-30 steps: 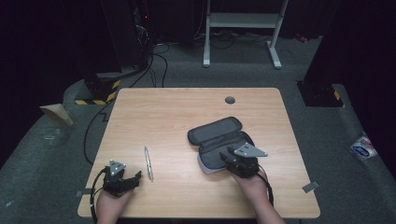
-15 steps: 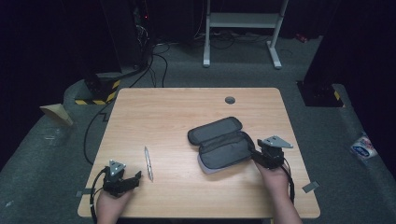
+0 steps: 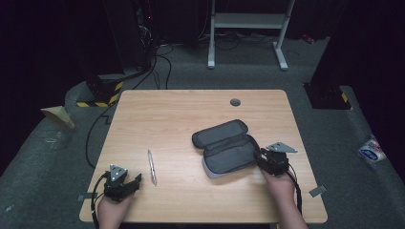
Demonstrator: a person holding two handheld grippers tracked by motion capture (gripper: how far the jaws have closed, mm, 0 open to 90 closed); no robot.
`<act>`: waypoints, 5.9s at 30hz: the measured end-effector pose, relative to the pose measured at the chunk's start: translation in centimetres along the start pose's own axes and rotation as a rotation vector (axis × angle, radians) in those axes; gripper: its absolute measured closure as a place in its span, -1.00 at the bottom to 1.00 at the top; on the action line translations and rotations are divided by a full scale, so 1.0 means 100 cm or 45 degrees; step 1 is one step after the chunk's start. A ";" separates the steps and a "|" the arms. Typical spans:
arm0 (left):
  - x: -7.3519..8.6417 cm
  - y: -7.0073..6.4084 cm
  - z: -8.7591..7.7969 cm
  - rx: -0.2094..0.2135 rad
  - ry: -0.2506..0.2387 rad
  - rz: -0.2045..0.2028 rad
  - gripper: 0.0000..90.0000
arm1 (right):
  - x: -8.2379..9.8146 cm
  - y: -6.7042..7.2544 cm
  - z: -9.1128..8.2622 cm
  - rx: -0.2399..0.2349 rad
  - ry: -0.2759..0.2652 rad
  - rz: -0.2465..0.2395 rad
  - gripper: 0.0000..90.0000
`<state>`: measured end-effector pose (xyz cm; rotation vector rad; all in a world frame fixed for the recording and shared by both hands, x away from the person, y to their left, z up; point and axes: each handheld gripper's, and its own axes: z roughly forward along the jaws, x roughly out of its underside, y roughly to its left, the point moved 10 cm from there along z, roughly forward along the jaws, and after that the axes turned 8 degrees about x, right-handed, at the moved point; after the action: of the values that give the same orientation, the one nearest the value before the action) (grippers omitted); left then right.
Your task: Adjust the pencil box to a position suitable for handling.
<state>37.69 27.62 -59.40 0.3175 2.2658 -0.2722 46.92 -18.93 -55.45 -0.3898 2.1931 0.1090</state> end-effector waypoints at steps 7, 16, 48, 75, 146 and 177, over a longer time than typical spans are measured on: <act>-0.001 0.002 -0.004 -0.017 -0.034 0.009 0.02 | 0.005 0.012 -0.006 -0.026 -0.002 -0.015 0.31; -0.007 -0.006 -0.009 0.033 -0.068 -0.026 -0.03 | 0.006 0.033 -0.009 -0.068 -0.006 -0.062 0.27; -0.080 -0.170 0.045 0.547 -0.095 0.059 -0.04 | 0.024 0.065 -0.016 -0.055 -0.013 -0.075 0.16; -0.073 -0.140 0.057 0.413 -0.074 0.092 0.41 | 0.015 0.100 -0.006 -0.134 -0.004 -0.138 0.16; -0.029 -0.004 -0.017 0.090 -0.214 -0.196 -0.02 | 0.043 0.002 -0.027 -0.003 0.021 -0.086 -0.18; -0.032 -0.041 0.018 0.086 0.004 -0.063 -0.20 | 0.069 -0.016 -0.028 0.060 0.111 -0.041 -0.17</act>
<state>39.71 22.79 -57.77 0.2977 2.2728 -0.3749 41.45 -22.66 -59.11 -0.4102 2.2701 0.0233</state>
